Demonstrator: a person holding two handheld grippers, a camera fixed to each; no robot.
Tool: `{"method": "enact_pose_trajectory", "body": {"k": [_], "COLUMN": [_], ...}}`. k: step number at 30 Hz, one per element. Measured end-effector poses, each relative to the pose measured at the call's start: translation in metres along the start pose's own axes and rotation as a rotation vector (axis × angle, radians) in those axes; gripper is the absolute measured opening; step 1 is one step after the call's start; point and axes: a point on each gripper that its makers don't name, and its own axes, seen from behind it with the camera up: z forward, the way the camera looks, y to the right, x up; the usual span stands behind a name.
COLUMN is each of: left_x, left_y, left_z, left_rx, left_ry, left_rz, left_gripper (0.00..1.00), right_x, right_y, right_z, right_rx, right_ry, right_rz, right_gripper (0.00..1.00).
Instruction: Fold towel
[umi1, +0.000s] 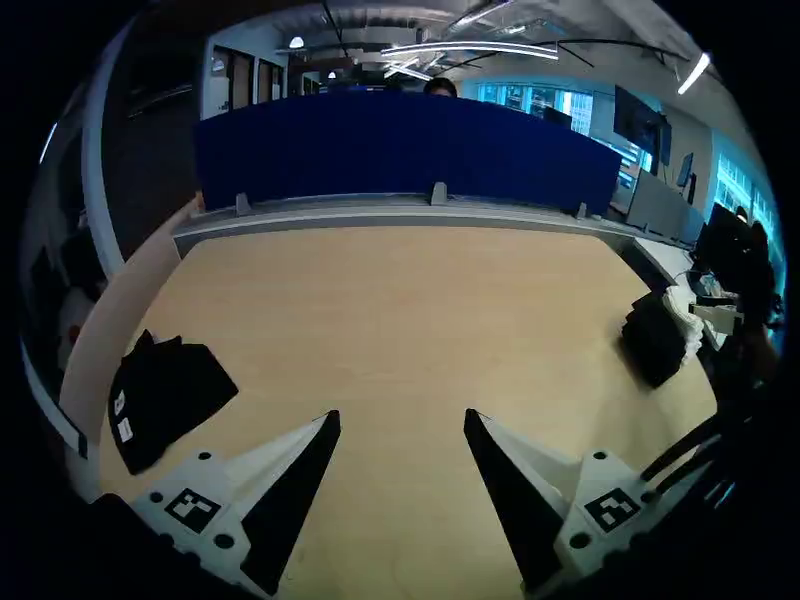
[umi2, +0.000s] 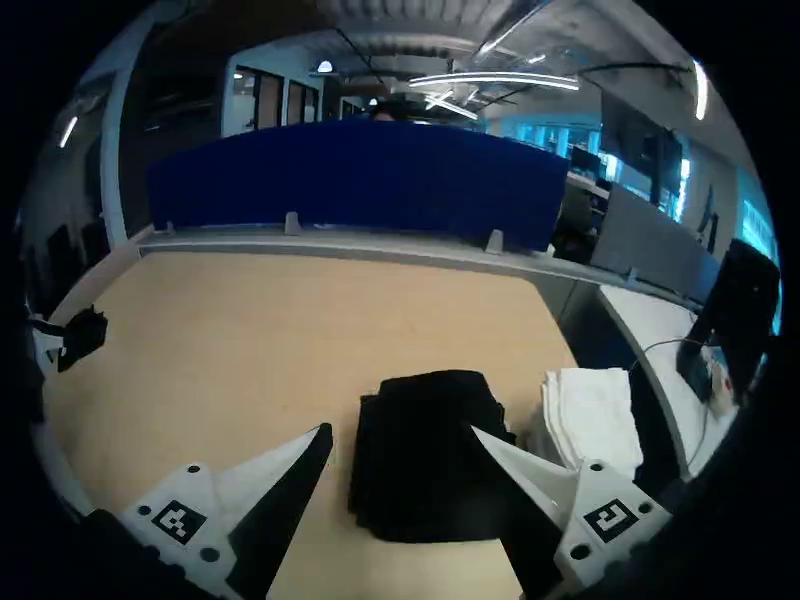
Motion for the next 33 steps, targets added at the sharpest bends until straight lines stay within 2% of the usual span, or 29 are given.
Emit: {"method": "enact_pose_trajectory", "body": {"k": [8, 20, 23, 26, 29, 33], "left_x": [0.019, 0.072, 0.080, 0.085, 0.091, 0.095], "left_y": [-0.009, -0.024, -0.027, -0.030, -0.033, -0.034], "left_z": [0.006, 0.007, 0.009, 0.011, 0.012, 0.015], "left_rx": [0.016, 0.042, 0.046, 0.052, 0.064, 0.083], "left_ry": [0.092, 0.314, 0.355, 0.378, 0.416, 0.458], "left_rz": [-0.007, -0.023, -0.023, -0.019, 0.010, 0.072], "left_gripper": [0.92, 0.92, 0.92, 0.92, 0.92, 0.92], "right_x": [0.040, 0.098, 0.104, 0.105, 0.106, 0.107], "right_y": [-0.040, -0.094, -0.106, -0.117, -0.128, -0.135], "right_z": [-0.013, -0.021, -0.022, -0.021, -0.022, -0.025], "right_rx": [0.016, 0.002, 0.010, 0.022, 0.040, 0.047], "right_ry": [0.187, 0.412, 0.441, 0.431, 0.414, 0.400], "right_rz": [0.049, 0.140, 0.154, 0.163, 0.163, 0.162], "right_gripper": [1.00, 1.00, 1.00, 1.00, 1.00, 1.00]}}
